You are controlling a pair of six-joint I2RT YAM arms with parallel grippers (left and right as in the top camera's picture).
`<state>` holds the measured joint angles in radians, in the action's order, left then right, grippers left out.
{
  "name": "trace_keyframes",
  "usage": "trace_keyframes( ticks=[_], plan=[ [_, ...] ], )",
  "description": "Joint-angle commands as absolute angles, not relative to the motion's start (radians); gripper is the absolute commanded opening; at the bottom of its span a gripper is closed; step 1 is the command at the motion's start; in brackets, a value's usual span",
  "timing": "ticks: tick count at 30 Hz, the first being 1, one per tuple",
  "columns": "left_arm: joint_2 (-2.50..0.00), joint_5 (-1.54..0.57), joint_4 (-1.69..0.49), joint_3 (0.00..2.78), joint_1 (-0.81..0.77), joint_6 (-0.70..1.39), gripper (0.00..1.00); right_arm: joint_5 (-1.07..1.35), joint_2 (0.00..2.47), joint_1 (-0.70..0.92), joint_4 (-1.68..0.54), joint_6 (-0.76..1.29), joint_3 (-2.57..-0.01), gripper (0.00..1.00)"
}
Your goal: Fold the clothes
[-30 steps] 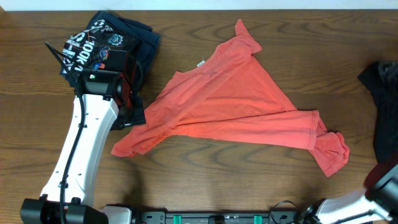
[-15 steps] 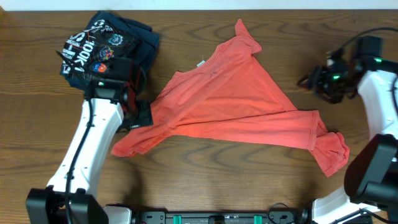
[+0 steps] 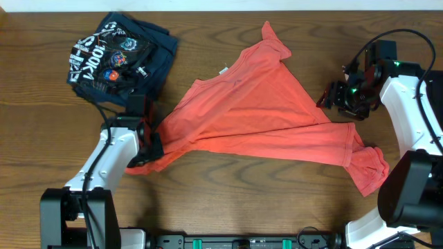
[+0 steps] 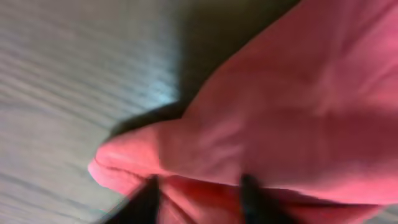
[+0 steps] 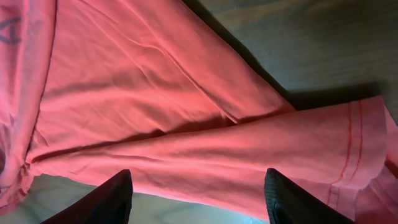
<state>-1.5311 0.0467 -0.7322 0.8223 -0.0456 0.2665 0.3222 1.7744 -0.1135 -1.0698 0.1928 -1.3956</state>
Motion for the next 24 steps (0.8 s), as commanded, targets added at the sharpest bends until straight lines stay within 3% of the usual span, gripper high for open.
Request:
trace_keyframes(
  ticks=[1, 6, 13, 20, 24],
  plan=[
    [-1.532, -0.009, -0.734, 0.819, -0.042, 0.224, 0.06, 0.289, 1.776, -0.110, -1.087, 0.178, -1.393, 0.67],
    [-1.502, -0.016, -0.830, 0.916, -0.017, 0.218, 0.06, 0.198, 1.776, -0.116, -1.091, 0.191, -1.378, 0.77],
    [-1.396, -0.015, -0.945, 1.142, 0.061, 0.176, 0.06, 0.041, 1.776, -0.173, -1.056, 0.282, -1.327, 0.78],
    [-1.327, -0.031, -0.981, 1.166, 0.073, 0.178, 0.07, -0.044, 1.777, -0.241, -0.945, 0.333, -1.192, 0.77],
    [-1.346, -0.131, -1.033, 1.140, 0.073, 0.178, 0.27, 0.100, 1.777, -0.261, -0.880, 0.291, -1.109, 0.73]
  ],
)
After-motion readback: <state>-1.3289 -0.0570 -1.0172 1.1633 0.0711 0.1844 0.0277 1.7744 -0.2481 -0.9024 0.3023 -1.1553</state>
